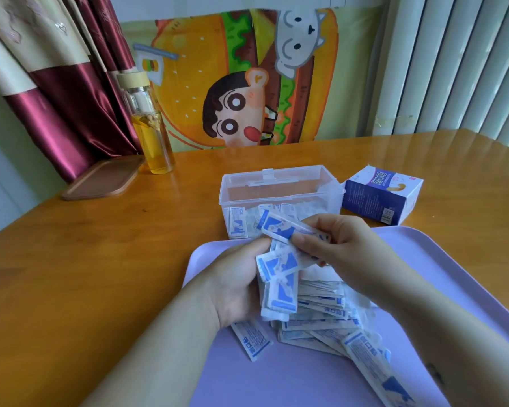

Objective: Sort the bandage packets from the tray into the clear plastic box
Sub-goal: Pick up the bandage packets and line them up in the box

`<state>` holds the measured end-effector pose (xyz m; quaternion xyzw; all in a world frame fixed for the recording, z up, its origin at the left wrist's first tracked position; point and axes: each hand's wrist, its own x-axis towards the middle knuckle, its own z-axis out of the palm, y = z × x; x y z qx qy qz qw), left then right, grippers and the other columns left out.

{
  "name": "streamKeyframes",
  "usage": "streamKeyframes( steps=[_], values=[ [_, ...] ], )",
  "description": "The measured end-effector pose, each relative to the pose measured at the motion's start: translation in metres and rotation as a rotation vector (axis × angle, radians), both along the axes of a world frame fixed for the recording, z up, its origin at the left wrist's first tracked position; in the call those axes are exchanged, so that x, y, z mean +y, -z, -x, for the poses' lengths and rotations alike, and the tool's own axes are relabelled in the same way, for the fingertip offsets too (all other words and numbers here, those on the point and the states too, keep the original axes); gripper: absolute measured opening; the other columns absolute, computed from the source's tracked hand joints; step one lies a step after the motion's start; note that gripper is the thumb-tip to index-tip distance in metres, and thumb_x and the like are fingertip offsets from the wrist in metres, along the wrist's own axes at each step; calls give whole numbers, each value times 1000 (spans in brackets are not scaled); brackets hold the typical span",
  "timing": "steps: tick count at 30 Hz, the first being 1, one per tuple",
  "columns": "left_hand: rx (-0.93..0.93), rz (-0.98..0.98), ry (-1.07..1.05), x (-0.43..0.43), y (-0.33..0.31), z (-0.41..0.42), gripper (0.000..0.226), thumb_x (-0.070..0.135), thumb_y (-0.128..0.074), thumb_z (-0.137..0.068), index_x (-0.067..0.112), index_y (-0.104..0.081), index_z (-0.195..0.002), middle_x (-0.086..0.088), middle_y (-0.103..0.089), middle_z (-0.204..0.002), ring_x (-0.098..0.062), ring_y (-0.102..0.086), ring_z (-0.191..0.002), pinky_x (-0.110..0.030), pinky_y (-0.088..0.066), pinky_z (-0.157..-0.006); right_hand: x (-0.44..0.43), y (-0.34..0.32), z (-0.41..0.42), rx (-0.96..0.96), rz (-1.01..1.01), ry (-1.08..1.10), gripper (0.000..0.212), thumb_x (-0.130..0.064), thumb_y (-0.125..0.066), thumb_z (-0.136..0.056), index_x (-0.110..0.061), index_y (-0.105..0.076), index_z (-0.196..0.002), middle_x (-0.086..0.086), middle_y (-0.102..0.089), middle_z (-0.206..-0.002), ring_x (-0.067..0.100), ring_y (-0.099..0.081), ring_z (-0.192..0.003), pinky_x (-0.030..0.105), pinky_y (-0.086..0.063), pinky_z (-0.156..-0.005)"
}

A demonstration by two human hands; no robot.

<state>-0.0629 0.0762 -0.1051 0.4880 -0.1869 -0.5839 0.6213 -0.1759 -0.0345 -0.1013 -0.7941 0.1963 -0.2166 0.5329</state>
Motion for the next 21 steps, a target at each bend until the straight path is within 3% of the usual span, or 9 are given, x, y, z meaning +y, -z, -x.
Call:
streamKeyframes(
  steps=[2, 5, 10, 15, 18, 21],
  values=[
    [-23, -19, 2, 0, -3, 6, 40, 32, -43, -96, 14, -75, -81, -4, -70, -72, -16, -65, -60, -28, -54, -57, 0, 0, -1, -8, 115, 75, 11, -25, -63, -87, -18, -69, -80, -9, -66, -63, 0, -51, -54, 18, -41, -57],
    [5, -49, -16, 0, -1, 4, 56, 46, -39, -93, 13, -77, -68, -6, -67, -67, -15, -63, -52, -28, -55, -51, -1, 1, -1, -27, 169, 138, 8, -25, -65, -86, -21, -71, -81, -18, -64, -58, -5, -50, -48, 9, -37, -50],
    [65, -76, -50, 1, 0, 3, 37, 37, -47, -95, 6, -67, -92, -9, -62, -64, -15, -60, -51, -25, -54, -48, -1, 1, -2, -76, 125, 188, 5, -24, -69, -83, -26, -72, -87, -17, -66, -59, -7, -52, -47, 6, -37, -48],
    [60, -39, -63, 2, -1, 4, 27, 22, -47, -96, 6, -68, -93, -10, -70, -78, -18, -67, -60, -29, -57, -54, -3, 1, -2, -125, 35, 200, 6, -21, -69, -83, -27, -71, -85, -17, -66, -57, -7, -52, -47, 7, -39, -48],
    [123, -23, -155, -3, 2, -2, 23, 24, -48, -96, 5, -62, -98, -3, -58, -65, -10, -50, -45, -19, -47, -40, -7, 4, -2, -209, -110, 281, 5, -22, -67, -84, -23, -71, -81, -13, -63, -55, -2, -44, -44, 15, -36, -50],
    [107, 38, -204, -5, 6, -7, 35, 43, -55, -87, 12, -56, -102, 4, -42, -62, -4, -30, -40, -13, -29, -35, -11, 9, -4, -266, -329, 337, 11, -27, -66, -85, -19, -74, -86, -7, -61, -66, 6, -39, -56, 21, -32, -55]
  ],
)
